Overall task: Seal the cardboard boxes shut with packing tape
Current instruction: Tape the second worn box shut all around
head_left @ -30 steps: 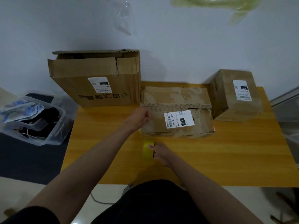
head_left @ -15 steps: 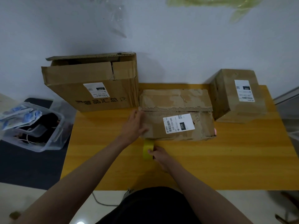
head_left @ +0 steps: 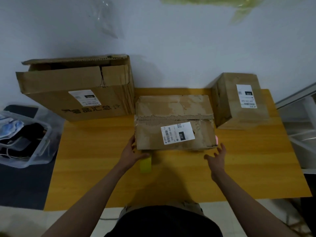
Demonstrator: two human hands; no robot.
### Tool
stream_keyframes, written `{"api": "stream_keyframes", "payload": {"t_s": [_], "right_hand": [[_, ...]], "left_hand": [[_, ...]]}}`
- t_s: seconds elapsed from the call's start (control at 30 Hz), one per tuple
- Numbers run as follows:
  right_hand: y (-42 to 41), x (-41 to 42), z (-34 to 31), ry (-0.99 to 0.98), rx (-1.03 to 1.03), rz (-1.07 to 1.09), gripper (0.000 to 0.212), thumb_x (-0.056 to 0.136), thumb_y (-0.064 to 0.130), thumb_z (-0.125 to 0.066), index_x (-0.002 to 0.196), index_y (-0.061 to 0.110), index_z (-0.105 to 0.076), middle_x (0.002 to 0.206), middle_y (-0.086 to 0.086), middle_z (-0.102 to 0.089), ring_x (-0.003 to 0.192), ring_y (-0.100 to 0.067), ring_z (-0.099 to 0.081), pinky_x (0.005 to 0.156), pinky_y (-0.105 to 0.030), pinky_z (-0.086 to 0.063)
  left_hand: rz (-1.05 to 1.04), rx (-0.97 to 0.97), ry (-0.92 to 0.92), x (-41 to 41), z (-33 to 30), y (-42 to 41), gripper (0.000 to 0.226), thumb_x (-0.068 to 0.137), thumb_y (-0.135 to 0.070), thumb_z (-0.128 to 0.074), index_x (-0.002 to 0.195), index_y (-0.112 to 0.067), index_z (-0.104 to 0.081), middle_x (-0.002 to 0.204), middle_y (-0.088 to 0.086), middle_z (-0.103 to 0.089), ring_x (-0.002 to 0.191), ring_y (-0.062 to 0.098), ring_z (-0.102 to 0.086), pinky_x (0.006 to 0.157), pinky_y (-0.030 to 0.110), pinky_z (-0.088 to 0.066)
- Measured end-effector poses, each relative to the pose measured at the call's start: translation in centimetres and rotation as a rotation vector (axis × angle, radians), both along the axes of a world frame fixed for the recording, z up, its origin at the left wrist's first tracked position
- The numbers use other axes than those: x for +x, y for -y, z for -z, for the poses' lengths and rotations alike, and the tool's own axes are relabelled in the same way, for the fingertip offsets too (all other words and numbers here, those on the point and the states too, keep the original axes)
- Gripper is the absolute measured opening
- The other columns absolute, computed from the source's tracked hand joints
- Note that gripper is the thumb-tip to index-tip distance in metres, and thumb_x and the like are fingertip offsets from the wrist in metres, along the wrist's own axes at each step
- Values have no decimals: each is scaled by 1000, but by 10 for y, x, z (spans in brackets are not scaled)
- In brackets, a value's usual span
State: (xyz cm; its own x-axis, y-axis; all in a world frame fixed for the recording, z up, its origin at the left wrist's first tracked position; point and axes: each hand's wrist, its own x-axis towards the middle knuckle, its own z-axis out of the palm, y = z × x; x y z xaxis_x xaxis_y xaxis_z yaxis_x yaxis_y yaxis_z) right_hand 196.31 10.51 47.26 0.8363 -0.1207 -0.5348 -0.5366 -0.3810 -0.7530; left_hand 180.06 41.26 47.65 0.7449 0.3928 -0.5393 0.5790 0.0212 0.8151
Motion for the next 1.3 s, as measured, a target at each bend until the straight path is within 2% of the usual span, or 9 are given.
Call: {"api": "stream_keyframes", "payload": {"t_s": [0.1, 0.27, 0.33, 0.47, 0.57, 0.73, 0.93, 1.1, 1.3], "right_hand": [[-3, 14, -3, 9, 86, -113, 93, 81, -11, -71, 154, 25, -27, 148, -7, -46, 135, -27, -44, 108, -56, -43], [15, 12, -19, 124, 159, -196, 74, 81, 13, -81, 143, 24, -41, 136, 1, -53, 124, -20, -56, 94, -38, -55], [23, 8, -30, 177, 185, -198, 67, 80, 19, -83, 136, 21, -46, 130, 1, -57, 118, -18, -60, 82, -26, -57], [27, 6, -52, 255, 203, -163, 76, 68, 56, -84, 127, 21, -51, 120, -7, -61, 106, -21, -64, 80, -39, -58], [27, 10, -68, 339, 138, -176, 75, 68, 65, -75, 122, 19, -52, 115, -11, -59, 97, -23, -61, 71, -32, -55], [28, 26, -80, 410, 95, -182, 72, 70, 67, -70, 119, 16, -54, 116, -12, -59, 97, -23, -62, 71, -31, -52], [20, 60, -71, 394, -2, -183, 72, 73, 75, -71, 122, 24, -54, 122, -7, -59, 108, -24, -61, 86, -52, -56], [-11, 105, -79, 394, 32, -186, 71, 75, 71, -70, 123, 21, -55, 121, -4, -61, 110, -22, -61, 93, -54, -54], [-55, 166, -92, 382, -26, -249, 84, 71, 77, -67, 130, 20, -51, 128, -7, -53, 112, -24, -57, 95, -47, -55]], "left_hand": [[-16, 18, -5, 3, -6, -1, 107, 76, -25, -88, 160, -24, -22, 157, 1, -41, 137, 24, -48, 107, 42, -46], [46, 167, -34, -2, -35, -3, 95, 78, -39, -83, 157, -21, -35, 130, -4, -58, 96, 1, -62, 75, 13, -52], [42, 214, -32, -3, -53, -2, 97, 74, -61, -80, 154, -21, -41, 118, -10, -61, 89, -4, -61, 67, 13, -51], [48, 323, -21, 3, -85, -3, 99, 68, -82, -68, 145, -22, -54, 102, -14, -65, 86, 3, -64, 64, 19, -48], [53, 288, -24, 15, -100, -3, 112, 53, -95, -56, 138, -23, -61, 104, -9, -65, 93, 7, -63, 70, 26, -49], [59, 222, -39, 28, -112, 0, 89, 74, -83, -63, 137, -20, -61, 108, -7, -67, 95, 3, -62, 70, 20, -47], [20, 185, -49, 50, -116, -4, 77, 78, -77, -62, 133, -23, -62, 109, -4, -71, 96, 13, -67, 77, 29, -52], [-23, 142, -13, 88, -120, -18, 54, 83, -68, -68, 121, -31, -63, 116, -3, -69, 101, 16, -66, 94, 41, -55], [-82, 90, -8, 145, -131, -50, 69, 84, -66, -66, 128, -14, -65, 118, 6, -70, 99, 21, -66, 80, 34, -55]]}}
